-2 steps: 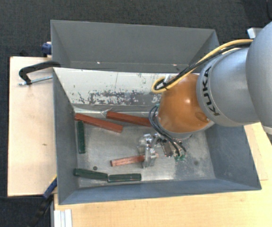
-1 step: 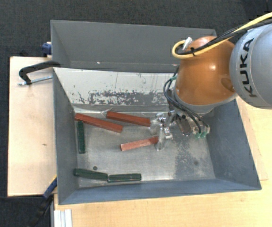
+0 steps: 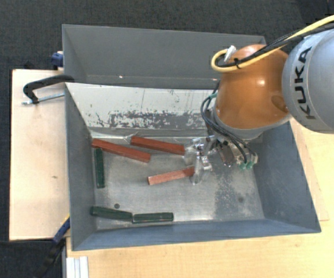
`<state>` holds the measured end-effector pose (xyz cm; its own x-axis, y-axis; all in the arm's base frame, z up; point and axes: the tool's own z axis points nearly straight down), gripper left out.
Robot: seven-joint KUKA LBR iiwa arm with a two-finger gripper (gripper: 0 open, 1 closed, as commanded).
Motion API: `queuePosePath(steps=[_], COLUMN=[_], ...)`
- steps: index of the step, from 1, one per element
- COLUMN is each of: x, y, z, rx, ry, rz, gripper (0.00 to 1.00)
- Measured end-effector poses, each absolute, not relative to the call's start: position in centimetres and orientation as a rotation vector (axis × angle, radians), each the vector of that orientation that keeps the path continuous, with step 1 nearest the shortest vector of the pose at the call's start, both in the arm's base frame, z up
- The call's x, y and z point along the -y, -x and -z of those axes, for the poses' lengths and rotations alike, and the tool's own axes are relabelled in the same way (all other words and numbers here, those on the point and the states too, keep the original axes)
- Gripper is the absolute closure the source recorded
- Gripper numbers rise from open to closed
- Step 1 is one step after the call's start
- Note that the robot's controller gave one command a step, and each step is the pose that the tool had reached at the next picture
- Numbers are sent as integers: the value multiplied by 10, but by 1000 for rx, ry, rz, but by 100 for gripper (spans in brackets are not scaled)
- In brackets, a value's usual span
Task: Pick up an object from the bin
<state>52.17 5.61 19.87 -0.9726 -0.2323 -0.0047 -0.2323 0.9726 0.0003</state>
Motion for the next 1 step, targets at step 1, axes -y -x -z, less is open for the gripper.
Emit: queuePosePath(steps=[1], x=[-44], y=[-520], z=[-224], rx=[-3099], ry=[509], rz=[-3], gripper=[100])
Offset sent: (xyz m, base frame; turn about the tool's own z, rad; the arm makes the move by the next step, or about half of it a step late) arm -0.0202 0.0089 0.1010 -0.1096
